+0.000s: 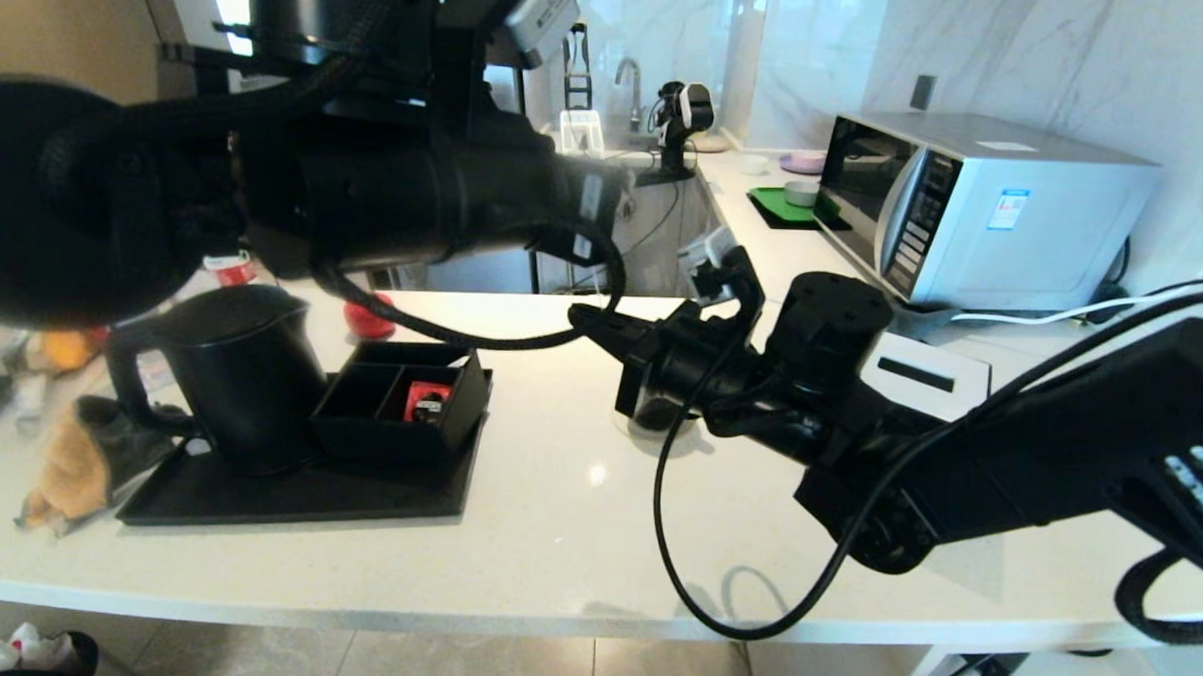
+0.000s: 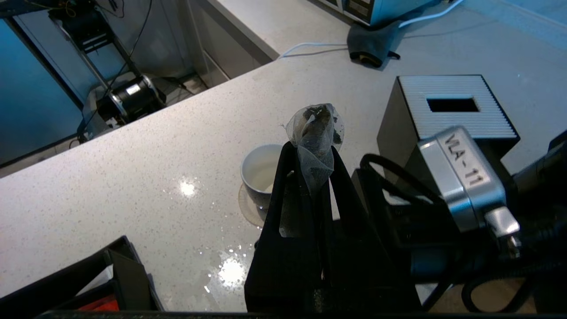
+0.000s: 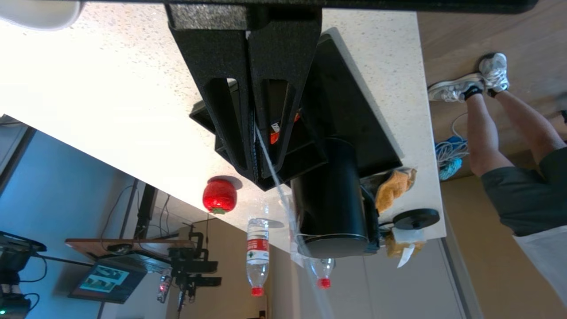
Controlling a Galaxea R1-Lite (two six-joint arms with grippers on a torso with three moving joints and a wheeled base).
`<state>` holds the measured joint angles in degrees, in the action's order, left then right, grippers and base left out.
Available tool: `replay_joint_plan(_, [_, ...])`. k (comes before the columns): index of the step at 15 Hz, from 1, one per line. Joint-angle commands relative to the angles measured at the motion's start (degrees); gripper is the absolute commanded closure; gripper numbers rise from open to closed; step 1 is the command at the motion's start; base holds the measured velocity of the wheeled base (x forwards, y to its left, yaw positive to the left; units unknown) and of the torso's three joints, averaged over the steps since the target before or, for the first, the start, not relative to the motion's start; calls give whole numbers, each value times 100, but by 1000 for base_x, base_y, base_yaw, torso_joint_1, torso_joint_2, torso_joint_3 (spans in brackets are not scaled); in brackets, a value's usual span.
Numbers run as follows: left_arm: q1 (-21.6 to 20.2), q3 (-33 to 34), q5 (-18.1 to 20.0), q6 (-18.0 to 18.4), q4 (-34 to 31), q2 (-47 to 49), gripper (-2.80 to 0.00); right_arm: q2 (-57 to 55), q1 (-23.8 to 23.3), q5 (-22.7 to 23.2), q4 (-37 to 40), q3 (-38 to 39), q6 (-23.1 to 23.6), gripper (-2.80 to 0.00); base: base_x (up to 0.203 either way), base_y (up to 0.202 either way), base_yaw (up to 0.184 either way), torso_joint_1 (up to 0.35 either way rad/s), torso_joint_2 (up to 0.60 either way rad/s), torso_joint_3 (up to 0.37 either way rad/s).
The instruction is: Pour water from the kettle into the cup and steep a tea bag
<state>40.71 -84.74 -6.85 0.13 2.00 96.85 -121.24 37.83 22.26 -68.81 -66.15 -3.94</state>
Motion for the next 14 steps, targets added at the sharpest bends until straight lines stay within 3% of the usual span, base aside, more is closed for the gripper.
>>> replay_joint_plan(1, [44, 185, -9, -3, 2, -158, 0, 40, -127, 15, -23, -19, -2, 0, 0, 0, 0, 0, 0, 0])
replay_joint_plan(6, [350, 724, -9, -4, 2, -413, 0, 120, -500, 15, 137, -408, -2, 0, 0, 0, 0, 0, 0, 0])
replay_joint_plan(14, [360, 733, -16, -206, 18, -155, 0, 437, -663, 15, 528, -802, -2, 0, 0, 0, 0, 0, 0, 0])
